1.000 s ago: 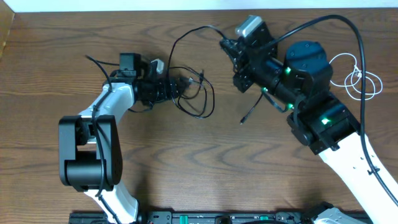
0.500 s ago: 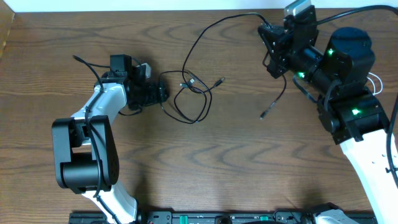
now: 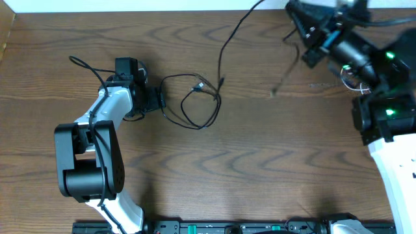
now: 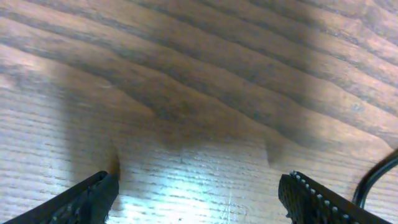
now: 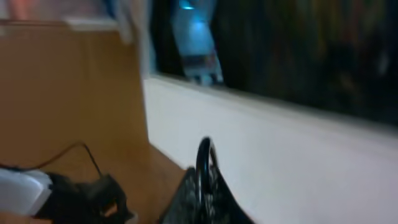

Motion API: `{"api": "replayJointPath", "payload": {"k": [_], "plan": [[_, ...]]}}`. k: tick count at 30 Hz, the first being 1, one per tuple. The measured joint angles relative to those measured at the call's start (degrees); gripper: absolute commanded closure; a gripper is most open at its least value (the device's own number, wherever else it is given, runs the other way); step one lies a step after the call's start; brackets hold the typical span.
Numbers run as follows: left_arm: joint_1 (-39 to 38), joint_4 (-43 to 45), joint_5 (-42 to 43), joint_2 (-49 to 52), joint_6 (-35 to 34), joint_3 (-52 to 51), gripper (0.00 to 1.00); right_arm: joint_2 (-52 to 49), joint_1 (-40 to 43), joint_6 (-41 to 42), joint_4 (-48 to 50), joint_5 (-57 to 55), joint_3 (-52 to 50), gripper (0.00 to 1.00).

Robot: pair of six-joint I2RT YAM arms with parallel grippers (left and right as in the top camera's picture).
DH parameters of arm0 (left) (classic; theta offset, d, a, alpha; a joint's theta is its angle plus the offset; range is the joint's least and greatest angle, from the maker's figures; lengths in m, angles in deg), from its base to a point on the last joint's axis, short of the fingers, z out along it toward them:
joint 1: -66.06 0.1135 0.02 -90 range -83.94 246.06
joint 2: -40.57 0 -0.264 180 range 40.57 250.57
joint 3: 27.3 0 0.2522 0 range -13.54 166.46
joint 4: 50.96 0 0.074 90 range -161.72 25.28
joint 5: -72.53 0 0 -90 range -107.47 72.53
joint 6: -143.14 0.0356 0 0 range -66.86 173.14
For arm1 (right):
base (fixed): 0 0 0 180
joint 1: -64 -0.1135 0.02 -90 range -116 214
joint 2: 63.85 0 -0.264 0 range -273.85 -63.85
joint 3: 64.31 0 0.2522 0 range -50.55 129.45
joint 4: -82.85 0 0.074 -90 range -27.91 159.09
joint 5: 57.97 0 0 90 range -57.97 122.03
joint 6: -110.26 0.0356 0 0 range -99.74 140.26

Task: Untangle cables
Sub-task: 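Pull a black cable up and right with the right gripper, left gripper releasing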

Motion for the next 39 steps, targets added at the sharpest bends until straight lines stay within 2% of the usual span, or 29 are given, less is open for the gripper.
{"api": "replayJointPath", "payload": {"k": [8,11,14,28,33,39], "plan": [[0.0,0.1,-0.5,0.0,-0.2,0.0,0.12,0.2,6.0,15.5,26.9,7.8,0.2,0.99],[0.0,0.2,-0.6,0.0,-0.2,0.0,0.12,0.6,6.6,18.9,32.2,8.9,0.2,0.99],[0.0,0.2,-0.6,0.0,-0.2,0.0,0.12,0.7,6.8,20.4,32.0,9.5,0.2,0.99],[0.0,0.2,-0.7,0.0,-1.1,0.0,0.12,0.7,9.3,21.9,11.5,3.2,0.2,0.99],[0.0,0.2,-0.6,0.0,-1.7,0.0,0.12,0.7,13.7,21.9,2.1,-1.6,0.2,0.99],[0.0,0.2,-0.6,0.0,-2.5,0.0,0.12,0.7,21.8,23.2,-15.1,-8.3,0.2,0.99]]}}
